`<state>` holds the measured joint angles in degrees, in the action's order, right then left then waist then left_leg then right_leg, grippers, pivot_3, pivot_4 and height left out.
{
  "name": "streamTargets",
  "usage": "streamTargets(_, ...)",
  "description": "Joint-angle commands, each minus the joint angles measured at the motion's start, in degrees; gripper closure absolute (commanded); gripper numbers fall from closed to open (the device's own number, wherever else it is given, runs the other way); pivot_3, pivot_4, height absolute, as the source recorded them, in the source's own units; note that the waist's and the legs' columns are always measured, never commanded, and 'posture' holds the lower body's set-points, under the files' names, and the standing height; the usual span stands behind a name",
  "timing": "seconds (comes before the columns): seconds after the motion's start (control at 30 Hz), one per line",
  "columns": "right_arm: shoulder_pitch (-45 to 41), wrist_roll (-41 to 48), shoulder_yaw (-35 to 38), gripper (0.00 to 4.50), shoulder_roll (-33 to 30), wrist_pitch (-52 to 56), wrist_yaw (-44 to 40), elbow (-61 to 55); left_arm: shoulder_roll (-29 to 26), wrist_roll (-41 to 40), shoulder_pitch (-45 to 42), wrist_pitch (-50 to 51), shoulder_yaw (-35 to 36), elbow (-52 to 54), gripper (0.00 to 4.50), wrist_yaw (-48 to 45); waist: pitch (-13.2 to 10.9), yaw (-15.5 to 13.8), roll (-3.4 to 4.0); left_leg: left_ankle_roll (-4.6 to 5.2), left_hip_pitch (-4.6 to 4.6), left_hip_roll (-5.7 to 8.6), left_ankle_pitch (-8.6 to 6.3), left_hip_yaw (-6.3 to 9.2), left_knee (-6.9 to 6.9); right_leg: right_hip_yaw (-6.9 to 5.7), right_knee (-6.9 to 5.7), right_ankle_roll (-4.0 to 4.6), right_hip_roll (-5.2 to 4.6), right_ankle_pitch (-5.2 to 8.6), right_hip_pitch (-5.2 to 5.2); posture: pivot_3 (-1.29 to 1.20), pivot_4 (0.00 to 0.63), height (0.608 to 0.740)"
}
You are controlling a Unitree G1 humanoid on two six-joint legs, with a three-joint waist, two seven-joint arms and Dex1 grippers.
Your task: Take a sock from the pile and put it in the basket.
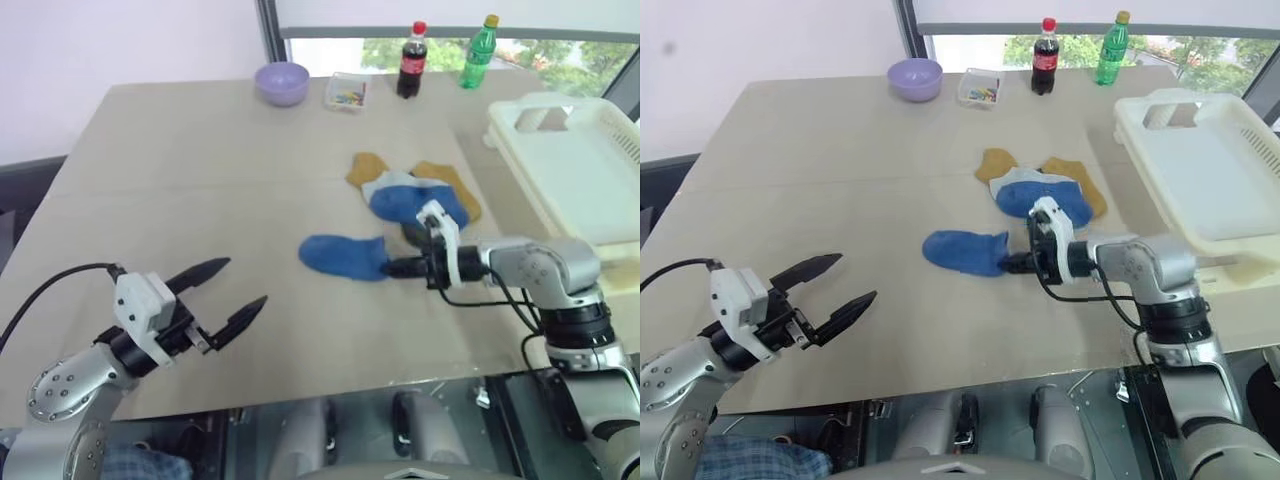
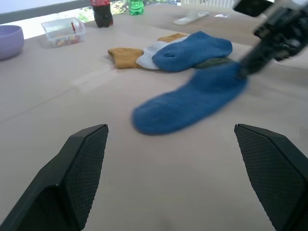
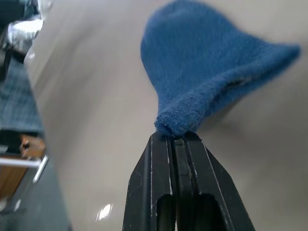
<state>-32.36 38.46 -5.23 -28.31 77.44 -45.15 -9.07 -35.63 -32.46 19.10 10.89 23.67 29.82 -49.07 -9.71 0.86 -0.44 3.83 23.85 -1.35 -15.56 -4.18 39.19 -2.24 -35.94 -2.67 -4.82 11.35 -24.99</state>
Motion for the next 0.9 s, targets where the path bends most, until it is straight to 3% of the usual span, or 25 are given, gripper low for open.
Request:
streamTargets(0.03,4.88,1.48,0.32,4.40,-4.32,0.16,-0.70,-6.59,-0.86,-0.37,0.59,-0.44,0.58,0.73,0.00,-0.97,0.01,-0.13,-0.01,0.01,0.01,0.00,0.00,0.01,0.00,0.00,0.00,0.00,-0.01,0.00,0.00,0.00,0.150,0.733)
streamTargets(0.27,14.10,2.65,4.10,4.40,-11.22,-0.79,0.17,-12.17,-2.42,-1.86,4.79,1.20,0.12,1.77,0.00,-4.88,0.04,-0.18,-0.07,0.04,-0.03,0.03,-0.03,0.00,0.02,0.01,0.04,-0.02,-0.07,0.01,0.06,0.00,0.150,0.733)
streamTargets(0.37,15.89,2.43,4.88,3.65,-12.89,-2.30,0.52,-12.45,-3.22,-2.01,5.85,1.51,-0.63,1.47,0.00,-6.82,0.05,-0.22,-0.08,0.04,-0.04,0.03,-0.03,0.02,0.02,0.00,0.04,-0.02,-0.07,0.02,0.06,0.00,0.150,0.733)
streamTargets(0.4,16.22,2.52,5.19,3.03,-13.30,-2.99,0.39,-12.48,-3.25,-2.21,5.81,1.59,-0.79,1.43,0.00,-7.09,0.06,-0.23,-0.11,0.04,-0.07,0.03,-0.03,0.03,0.03,0.00,0.04,-0.02,-0.07,0.02,0.08,0.00,0.150,0.733)
streamTargets(0.47,16.86,3.44,6.14,2.55,-15.54,-3.42,-1.28,-13.39,-3.36,-2.52,5.16,1.78,-0.80,1.22,0.00,-7.10,0.11,-0.25,-0.18,0.05,-0.08,0.03,-0.03,0.04,0.04,0.00,0.04,-0.03,-0.07,0.02,0.10,0.00,0.150,0.733)
streamTargets(0.67,18.93,-0.34,6.88,2.55,-27.39,-12.92,-6.72,-13.40,-3.30,-4.24,2.32,2.04,1.36,0.36,0.00,-6.55,0.12,-1.50,-0.21,0.12,-0.02,0.08,-0.07,0.05,0.08,-0.04,0.13,-0.02,-0.15,0.02,0.11,0.00,0.150,0.733)
streamTargets(0.77,10.80,-3.54,7.09,2.55,-24.60,-19.55,-4.08,-9.20,-3.66,-5.19,-0.27,2.37,1.95,-0.76,0.00,-6.33,0.12,-0.91,-0.21,0.11,-0.06,0.03,-0.07,0.01,0.10,0.01,0.09,-0.03,-0.06,0.02,0.10,0.00,0.150,0.733)
streamTargets(0.9,1.86,-17.34,-1.11,2.55,-17.63,-37.36,0.89,-0.28,-3.96,-5.73,-4.39,2.65,1.48,-3.20,0.00,-6.61,0.14,-0.29,-0.25,0.07,-0.11,-0.07,-0.04,0.03,0.12,0.01,0.03,-0.04,0.14,0.02,0.12,0.00,0.150,0.733)
